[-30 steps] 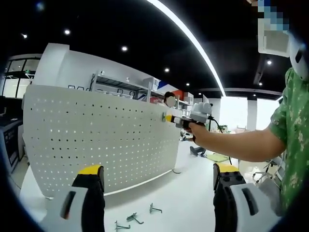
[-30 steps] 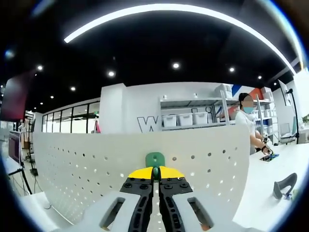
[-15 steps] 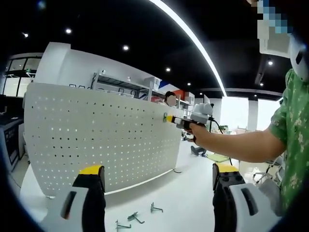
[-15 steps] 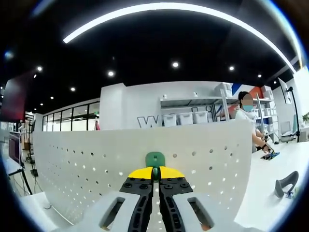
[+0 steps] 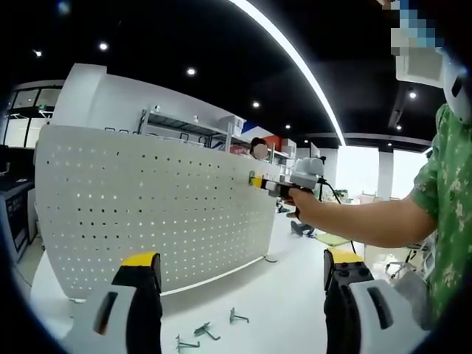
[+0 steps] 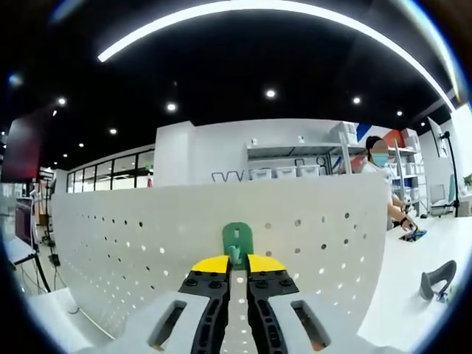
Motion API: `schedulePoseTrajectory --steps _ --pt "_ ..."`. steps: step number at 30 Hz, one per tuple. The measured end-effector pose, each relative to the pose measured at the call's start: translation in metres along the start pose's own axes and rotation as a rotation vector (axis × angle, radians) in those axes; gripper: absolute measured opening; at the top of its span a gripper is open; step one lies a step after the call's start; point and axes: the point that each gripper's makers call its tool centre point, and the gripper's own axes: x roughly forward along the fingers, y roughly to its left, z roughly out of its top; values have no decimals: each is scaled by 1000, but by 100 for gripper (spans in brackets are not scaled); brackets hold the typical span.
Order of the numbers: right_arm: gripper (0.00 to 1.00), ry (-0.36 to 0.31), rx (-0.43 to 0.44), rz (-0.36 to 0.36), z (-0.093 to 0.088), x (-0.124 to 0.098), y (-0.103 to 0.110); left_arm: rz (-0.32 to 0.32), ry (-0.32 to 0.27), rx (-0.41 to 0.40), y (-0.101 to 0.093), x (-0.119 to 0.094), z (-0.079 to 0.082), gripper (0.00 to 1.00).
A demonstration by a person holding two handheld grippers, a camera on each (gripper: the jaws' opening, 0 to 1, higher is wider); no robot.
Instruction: Insert the hook assembly into the mounting plate slot until the hook locks in place.
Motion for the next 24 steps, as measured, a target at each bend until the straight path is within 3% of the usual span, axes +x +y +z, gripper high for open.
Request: schedulePoseTrajectory --steps 7,24 --pt "9 4 -1 2 -5 -8 -1 -3 0 0 -1 1 0 94" --pt "39 -30 -6 26 5 -20 3 -14 2 10 -8 0 1 93"
